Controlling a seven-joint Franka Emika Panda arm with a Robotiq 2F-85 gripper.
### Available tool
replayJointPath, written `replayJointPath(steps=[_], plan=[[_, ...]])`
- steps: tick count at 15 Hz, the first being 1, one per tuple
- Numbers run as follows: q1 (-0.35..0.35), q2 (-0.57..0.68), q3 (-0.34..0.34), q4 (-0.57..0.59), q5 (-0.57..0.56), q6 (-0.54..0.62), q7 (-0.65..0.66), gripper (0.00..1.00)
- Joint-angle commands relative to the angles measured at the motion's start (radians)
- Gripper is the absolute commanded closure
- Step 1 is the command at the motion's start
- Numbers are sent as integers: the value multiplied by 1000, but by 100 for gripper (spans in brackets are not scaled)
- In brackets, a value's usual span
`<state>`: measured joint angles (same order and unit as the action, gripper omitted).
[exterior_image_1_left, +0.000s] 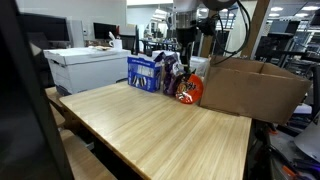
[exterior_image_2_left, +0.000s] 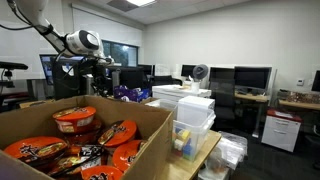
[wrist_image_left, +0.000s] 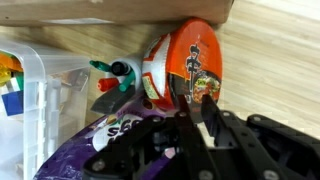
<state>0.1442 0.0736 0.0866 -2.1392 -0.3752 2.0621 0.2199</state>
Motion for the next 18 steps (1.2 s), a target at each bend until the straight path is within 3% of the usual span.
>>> replayJointPath(steps=[1, 5, 6, 7, 18], plan=[[-22, -50, -8, -54, 9, 19, -44, 98], [-33, -56, -17, -72, 12, 28, -44, 98], [-36, -62, -20, -82, 15, 41, -59, 93], [-38, -68, -21, -91, 16, 58, -75, 72], [-61, -65, -35, -85, 70, 100, -262, 8]])
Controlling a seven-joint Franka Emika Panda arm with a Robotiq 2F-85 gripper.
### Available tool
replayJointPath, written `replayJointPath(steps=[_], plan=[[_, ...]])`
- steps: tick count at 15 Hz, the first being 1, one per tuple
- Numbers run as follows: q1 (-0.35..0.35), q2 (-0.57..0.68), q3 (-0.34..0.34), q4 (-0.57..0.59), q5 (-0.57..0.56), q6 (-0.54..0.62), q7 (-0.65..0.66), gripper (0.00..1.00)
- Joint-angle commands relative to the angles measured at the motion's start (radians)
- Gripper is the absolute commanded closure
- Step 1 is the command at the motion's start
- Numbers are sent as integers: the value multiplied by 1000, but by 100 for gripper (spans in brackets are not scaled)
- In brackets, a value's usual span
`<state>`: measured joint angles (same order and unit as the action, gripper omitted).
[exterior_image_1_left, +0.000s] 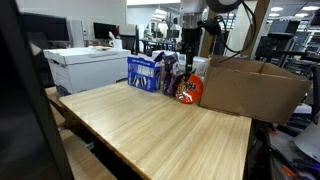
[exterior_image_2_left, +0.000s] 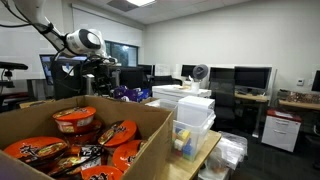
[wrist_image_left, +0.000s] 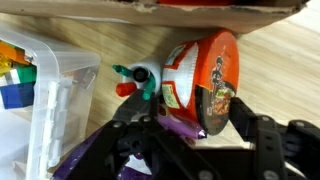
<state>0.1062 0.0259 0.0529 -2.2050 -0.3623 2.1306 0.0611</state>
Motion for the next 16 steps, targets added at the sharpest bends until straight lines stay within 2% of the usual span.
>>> replayJointPath(steps=[1, 7, 16], plan=[[-26, -13, -4, -16, 64, 30, -121, 3], [-37, 5, -9, -1, 177, 15, -216, 0], [-33, 61, -2, 31, 237, -28, -224, 0]])
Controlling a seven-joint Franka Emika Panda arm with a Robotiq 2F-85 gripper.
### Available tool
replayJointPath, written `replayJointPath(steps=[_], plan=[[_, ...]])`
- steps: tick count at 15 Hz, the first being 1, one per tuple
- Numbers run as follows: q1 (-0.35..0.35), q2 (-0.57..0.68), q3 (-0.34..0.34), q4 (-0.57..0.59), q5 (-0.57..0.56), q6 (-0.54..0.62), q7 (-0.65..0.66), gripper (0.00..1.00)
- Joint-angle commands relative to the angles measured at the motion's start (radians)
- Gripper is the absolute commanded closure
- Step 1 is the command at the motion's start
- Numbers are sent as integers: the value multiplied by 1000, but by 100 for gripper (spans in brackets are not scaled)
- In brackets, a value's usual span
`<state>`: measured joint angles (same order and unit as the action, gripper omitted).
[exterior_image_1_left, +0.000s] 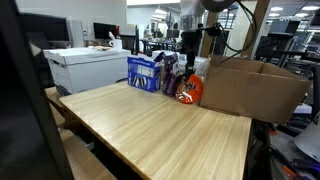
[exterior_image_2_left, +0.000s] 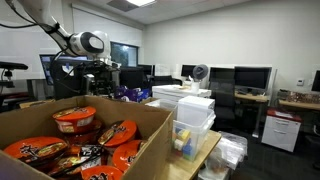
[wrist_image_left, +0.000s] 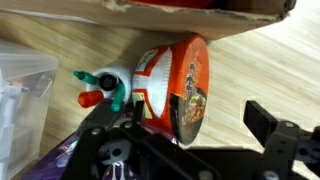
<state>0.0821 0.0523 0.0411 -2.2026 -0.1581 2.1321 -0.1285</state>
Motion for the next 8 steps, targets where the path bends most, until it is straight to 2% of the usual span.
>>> replayJointPath(steps=[1, 8], plan=[[-7, 46, 11, 37, 22, -38, -20, 0], [-5, 114, 12, 130, -4, -120, -9, 0]])
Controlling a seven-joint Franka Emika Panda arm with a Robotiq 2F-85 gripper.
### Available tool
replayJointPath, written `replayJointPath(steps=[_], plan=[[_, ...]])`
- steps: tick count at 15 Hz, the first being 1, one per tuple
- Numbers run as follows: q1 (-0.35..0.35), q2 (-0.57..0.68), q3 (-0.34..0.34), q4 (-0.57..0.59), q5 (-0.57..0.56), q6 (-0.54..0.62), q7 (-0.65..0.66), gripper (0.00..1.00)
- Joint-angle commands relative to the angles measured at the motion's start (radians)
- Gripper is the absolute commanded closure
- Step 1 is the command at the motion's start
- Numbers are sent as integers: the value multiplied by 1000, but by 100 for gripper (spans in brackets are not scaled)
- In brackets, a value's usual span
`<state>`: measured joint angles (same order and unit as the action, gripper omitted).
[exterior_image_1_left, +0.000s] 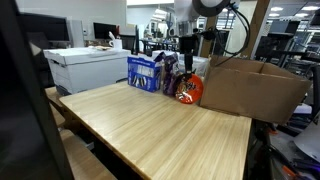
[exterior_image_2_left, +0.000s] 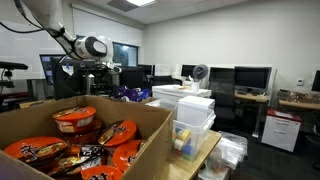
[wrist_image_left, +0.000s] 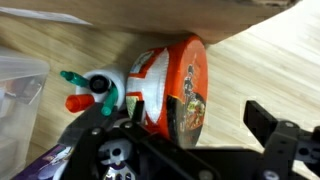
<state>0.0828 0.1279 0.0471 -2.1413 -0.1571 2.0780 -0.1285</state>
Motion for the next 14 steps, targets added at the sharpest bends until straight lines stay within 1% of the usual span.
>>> replayJointPath(steps=[1, 6, 14], plan=[[-7, 50, 6, 87, -6, -84, -12, 0], [-11, 97, 3, 152, -12, -130, -28, 0], [-15, 163, -7, 212, -32, -158, -39, 0]])
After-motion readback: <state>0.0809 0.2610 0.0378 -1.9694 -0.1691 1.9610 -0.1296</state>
